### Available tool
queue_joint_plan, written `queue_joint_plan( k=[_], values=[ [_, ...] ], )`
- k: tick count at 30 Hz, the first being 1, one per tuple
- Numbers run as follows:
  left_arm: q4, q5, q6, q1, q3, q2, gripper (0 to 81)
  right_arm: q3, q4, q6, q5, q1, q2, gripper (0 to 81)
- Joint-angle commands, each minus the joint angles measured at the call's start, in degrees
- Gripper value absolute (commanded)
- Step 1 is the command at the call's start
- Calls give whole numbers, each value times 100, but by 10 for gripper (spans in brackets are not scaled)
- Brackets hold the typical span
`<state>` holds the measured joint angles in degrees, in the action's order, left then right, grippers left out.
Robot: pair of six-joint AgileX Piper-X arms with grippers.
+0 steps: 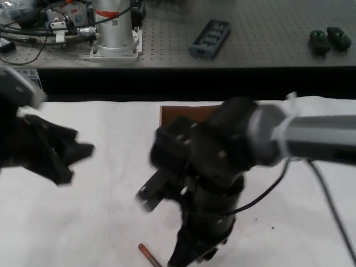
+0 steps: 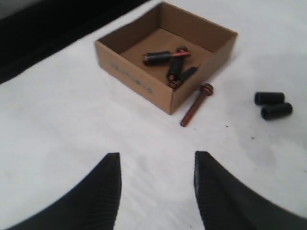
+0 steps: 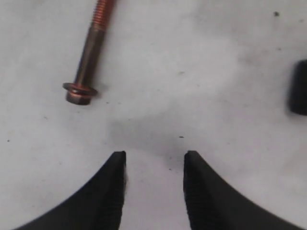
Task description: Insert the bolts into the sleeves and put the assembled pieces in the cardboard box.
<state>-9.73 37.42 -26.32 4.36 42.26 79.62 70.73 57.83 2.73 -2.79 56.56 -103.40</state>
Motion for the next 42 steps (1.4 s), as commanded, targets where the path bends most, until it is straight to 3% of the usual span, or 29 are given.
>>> queue_joint_plan(
  k=[1, 5, 11, 15, 22, 31, 42],
  values=[
    [-555, -190, -1090, 356, 30, -9, 387, -303, -287, -377, -32, -435, 532, 296],
    [-1140, -620, -2027, 697, 30, -9, 403, -1083, -1395, -857, 203, -1072, 1311, 296],
    [-1459, -1165, -2483, 1398, 30, -9, 404, -2216, -3295, -1834, 1877, -2108, 2357, 296],
    [-1459, -1478, -2726, 1953, 30, -9, 404, -2471, -3378, -1801, 2208, -2429, 2493, 296],
    [-1770, -2612, -3422, 2747, 30, 30, 404, -2752, -3379, -1724, 2632, -2512, 2493, 296],
    [-2422, -3326, -4024, 3111, 281, 420, 402, -3074, -3509, -1635, 2861, -2512, 2607, 296],
    [-2933, -3436, -4487, 3339, 995, 1038, 399, -3400, -3598, -1552, 2861, -2512, 2785, 296]
  ],
)
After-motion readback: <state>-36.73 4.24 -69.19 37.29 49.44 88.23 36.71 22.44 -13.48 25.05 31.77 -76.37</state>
